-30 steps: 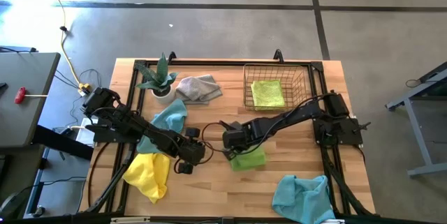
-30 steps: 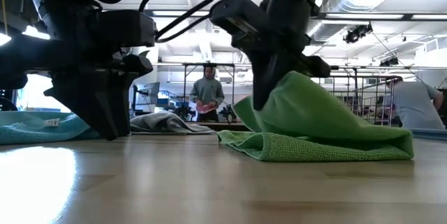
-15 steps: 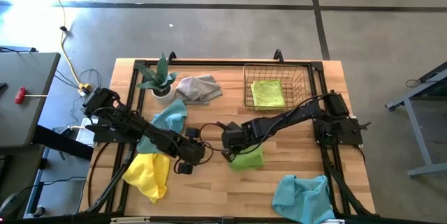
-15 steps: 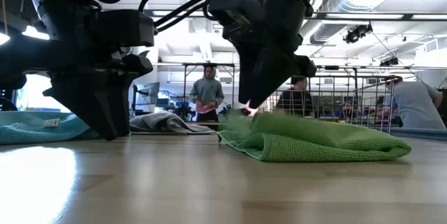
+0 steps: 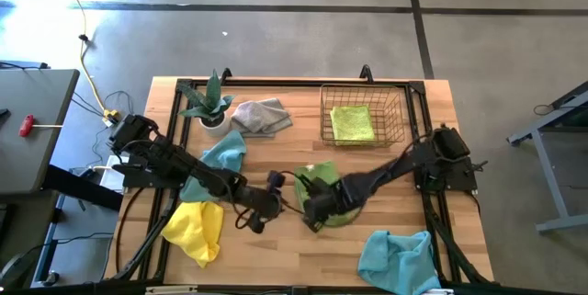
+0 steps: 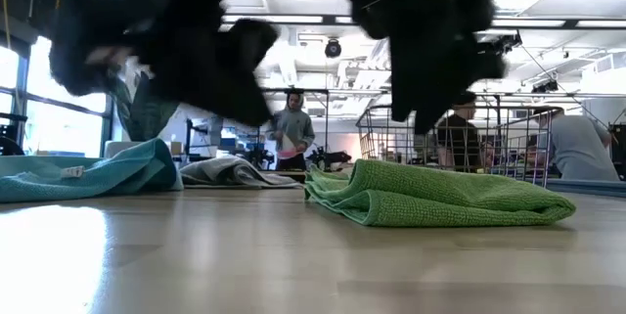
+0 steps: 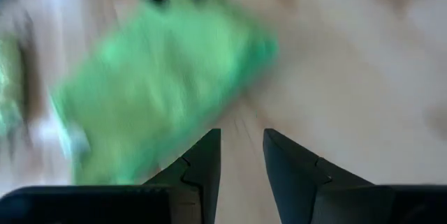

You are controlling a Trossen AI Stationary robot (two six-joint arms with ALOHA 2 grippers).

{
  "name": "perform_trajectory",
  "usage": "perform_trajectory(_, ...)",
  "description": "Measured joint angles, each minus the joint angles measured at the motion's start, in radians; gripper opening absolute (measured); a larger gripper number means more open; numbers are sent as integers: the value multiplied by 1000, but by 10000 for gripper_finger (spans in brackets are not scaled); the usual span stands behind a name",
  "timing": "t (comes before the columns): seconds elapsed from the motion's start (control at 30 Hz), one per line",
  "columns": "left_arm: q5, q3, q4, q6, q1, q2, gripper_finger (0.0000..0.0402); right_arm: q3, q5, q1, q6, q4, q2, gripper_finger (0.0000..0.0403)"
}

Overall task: Fold microfiber towels
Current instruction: Put the folded green microfiber towel into the wire basket

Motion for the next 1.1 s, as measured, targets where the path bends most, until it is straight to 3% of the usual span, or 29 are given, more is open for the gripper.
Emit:
perform_trajectory(0.17,115,1,220,45,117,54,99,0,162,98,269,-80,11,153)
perform_trajectory(0.33,203,6,390,47,228,184,99,-1,206,156,429,-115,55,153)
perform_trajectory(0.47,205,5,481,39,271,287,99,-1,218,163,476,-114,90,153)
perform_trajectory(0.6,195,8,476,-25,299,332,99,-1,221,160,478,-130,126,153)
perform_trajectory(0.83,220,12,272,-188,281,302,99,-1,224,148,404,-278,141,153)
perform_trajectory(1.1,312,5,210,-572,164,240,99,-1,338,112,132,-401,134,153)
